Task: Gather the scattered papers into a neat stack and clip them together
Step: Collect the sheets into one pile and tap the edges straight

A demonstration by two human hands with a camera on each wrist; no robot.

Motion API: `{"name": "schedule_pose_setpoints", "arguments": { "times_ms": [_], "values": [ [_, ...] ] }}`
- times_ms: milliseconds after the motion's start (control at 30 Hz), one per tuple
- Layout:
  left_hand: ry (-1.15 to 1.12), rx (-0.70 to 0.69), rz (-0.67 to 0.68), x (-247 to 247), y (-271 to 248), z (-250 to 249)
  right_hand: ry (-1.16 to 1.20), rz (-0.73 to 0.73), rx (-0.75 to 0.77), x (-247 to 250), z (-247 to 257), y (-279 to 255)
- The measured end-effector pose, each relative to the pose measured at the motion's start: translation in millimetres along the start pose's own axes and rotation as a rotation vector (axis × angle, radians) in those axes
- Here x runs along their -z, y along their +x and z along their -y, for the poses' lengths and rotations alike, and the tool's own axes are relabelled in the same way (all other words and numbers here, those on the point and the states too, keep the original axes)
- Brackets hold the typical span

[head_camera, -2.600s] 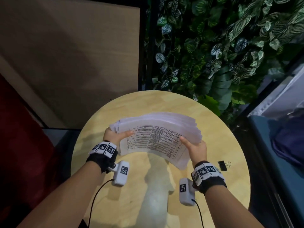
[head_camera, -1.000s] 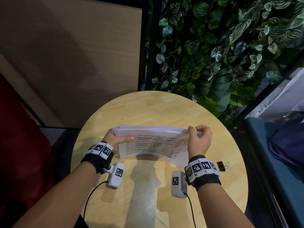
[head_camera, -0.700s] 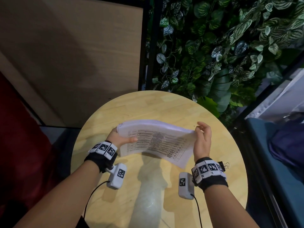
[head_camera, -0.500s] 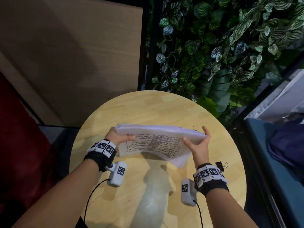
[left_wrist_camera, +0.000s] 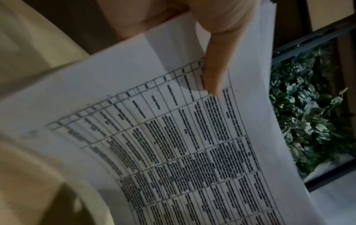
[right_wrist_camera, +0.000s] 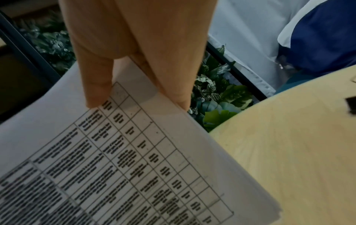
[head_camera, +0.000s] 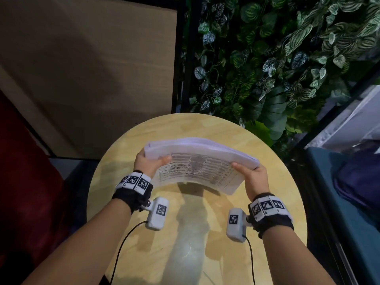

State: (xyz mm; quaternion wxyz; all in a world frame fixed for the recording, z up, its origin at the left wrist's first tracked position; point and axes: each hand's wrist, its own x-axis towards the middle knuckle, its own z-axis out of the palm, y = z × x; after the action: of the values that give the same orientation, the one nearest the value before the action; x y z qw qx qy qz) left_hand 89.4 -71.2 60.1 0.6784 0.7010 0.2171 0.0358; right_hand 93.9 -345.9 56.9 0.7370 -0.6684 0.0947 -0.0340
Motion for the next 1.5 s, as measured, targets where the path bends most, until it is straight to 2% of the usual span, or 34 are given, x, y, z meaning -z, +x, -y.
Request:
{"name": "schedule_pose_setpoints", "arguments": {
  "times_ms": [167, 233, 300, 400, 467, 533, 567, 633, 667, 733, 800, 833, 867, 900, 933, 967, 1000, 1033, 1133, 1267, 1433, 1500],
  "values": [
    [0.042, 0.046, 0.069, 3.9, -6.7, 29.9, 0.009, -0.025, -0.158, -3.3, -35.2, -10.9],
    [0.085, 0.088, 0.08, 1.2, -4.9, 29.8, -0.048, 0.011, -0.152, -12.1, -29.0, -12.5],
    [0.153, 0.071, 0.089, 2.4, -0.8, 24.9, -0.198, -0.008, -0.107, -21.3, -10.8, -10.0],
    [0.253, -0.087, -0.04, 13.3, 3.9, -1.6, -0.407, 0.017, 0.055, -24.3, 24.8, 1.1],
    [0.547, -0.308, -0.076, 13.5, -0.7, -33.5, -0.553, 0.103, 0.189, -28.1, 57.1, 2.3],
    [0.894, -0.572, 0.027, 1.2, -9.5, -65.6, -0.759, 0.234, 0.378, -39.2, 89.4, -2.7],
    [0.96, -0.656, 0.135, -6.4, -12.0, -78.8, -0.868, 0.286, 0.496, -47.8, 102.5, -4.6],
    [0.851, -0.67, 0.339, -19.8, -15.4, -97.3, -1.021, 0.32, 0.734, -64.0, 119.4, -6.5],
    [0.773, -0.644, 0.383, -24.1, -14.8, -100.7, -1.07, 0.271, 0.819, -68.1, 123.6, -5.9],
    [0.6, -0.58, 0.361, -25.5, -10.6, -99.3, -1.06, 0.03, 0.89, -65.5, 122.7, -0.1],
    [0.351, -0.517, 0.307, -15.6, -3.3, -94.5, -0.816, -0.318, 0.832, -50.8, 114.6, 0.4],
    [0.248, -0.479, 0.302, -8.1, -0.4, -91.4, -0.639, -0.438, 0.726, -40.4, 108.2, 1.8],
    [0.164, -0.434, 0.321, -1.2, 2.1, -88.2, -0.462, -0.456, 0.564, -31.3, 100.8, 3.3],
    [0.098, -0.391, 0.35, 4.1, 3.6, -84.2, -0.288, -0.366, 0.393, -24.5, 91.5, 5.2],
    [0.049, -0.358, 0.372, 6.8, 4.4, -79.5, -0.123, -0.191, 0.244, -20.2, 83.1, 5.8],
    [0.028, -0.334, 0.376, 6.0, 4.3, -73.9, -0.001, -0.002, 0.127, -17.9, 74.6, 7.1],
    [0.024, -0.317, 0.364, 2.7, 1.7, -69.8, 0.061, 0.112, 0.061, -19.5, 69.9, 5.3],
    [0.029, -0.3, 0.338, -2.2, -1.2, -65.4, 0.073, 0.139, 0.05, -23.2, 65.4, 2.0],
    [0.058, -0.304, 0.214, -15.4, -9.5, -51.6, -0.024, -0.036, 0.163, -36.9, 56.1, -5.0],
    [-0.002, -0.291, 0.138, -23.5, -18.5, -27.8, -0.065, -0.122, 0.239, -53.1, 42.8, -15.9],
    [0.01, -0.051, 0.178, -13.6, -21.6, 9.0, -0.116, -0.086, 0.127, -50.1, 4.7, -33.7],
    [0.05, -0.02, 0.17, -4.6, -17.0, 13.8, -0.108, -0.076, 0.09, -42.6, -0.3, -33.3]
  ]
}}
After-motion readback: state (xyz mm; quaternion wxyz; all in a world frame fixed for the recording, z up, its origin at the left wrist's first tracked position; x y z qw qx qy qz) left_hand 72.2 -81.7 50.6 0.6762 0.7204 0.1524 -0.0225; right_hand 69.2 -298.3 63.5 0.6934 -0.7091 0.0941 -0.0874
